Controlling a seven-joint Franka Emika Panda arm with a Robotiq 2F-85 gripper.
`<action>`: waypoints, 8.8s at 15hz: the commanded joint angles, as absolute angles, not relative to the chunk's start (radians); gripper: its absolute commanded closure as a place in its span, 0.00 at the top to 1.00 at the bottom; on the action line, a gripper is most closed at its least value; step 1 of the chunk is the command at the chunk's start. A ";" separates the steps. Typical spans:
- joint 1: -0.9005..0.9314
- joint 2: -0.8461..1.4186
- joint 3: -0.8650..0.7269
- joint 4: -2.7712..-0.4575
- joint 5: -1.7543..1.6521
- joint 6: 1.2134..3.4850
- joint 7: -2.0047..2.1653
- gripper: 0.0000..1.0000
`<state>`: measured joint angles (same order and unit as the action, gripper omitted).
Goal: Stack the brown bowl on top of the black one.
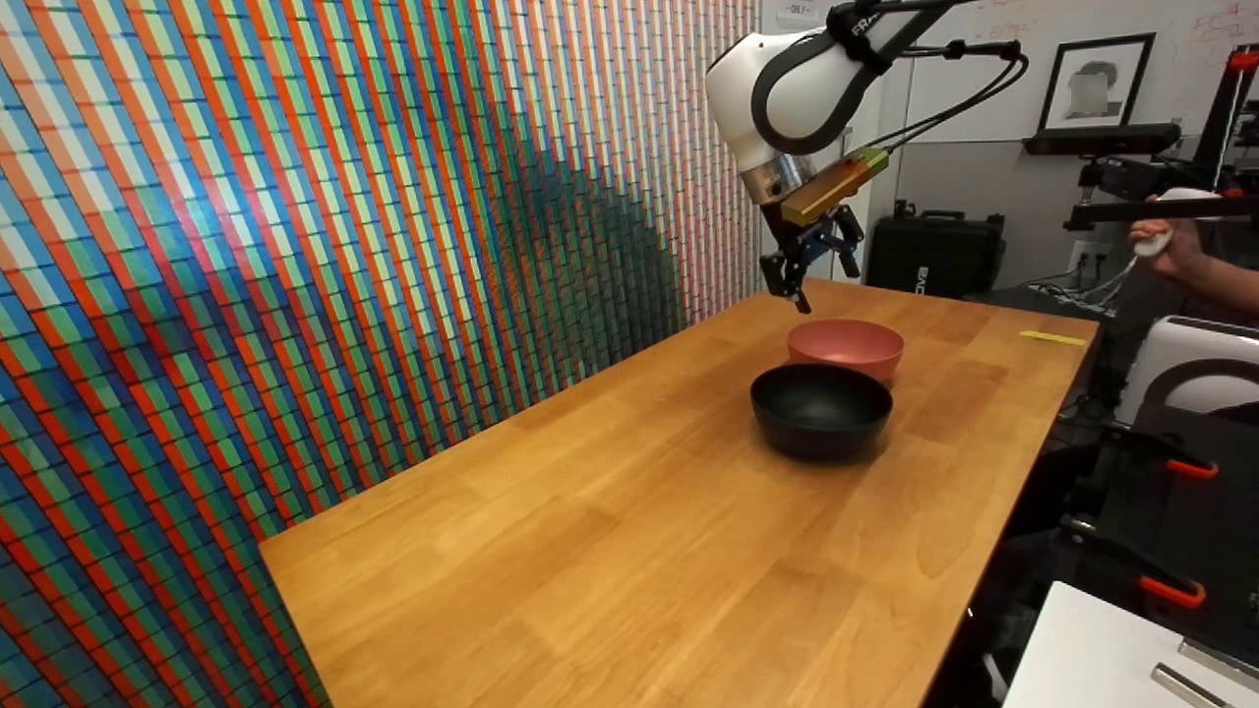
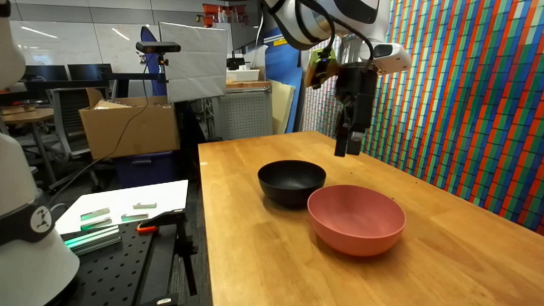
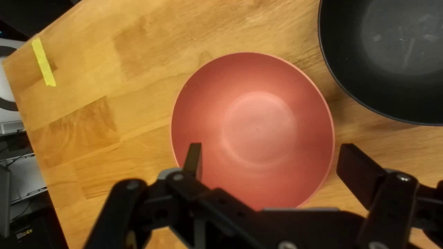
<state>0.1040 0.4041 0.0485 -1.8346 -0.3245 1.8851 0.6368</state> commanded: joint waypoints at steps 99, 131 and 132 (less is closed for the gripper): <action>0.325 0.415 0.139 -1.837 -0.002 1.940 0.707 0.06; 0.151 0.121 0.023 -1.913 -0.400 1.656 0.320 1.00; 0.129 0.101 0.017 -1.937 -0.404 1.671 0.294 1.00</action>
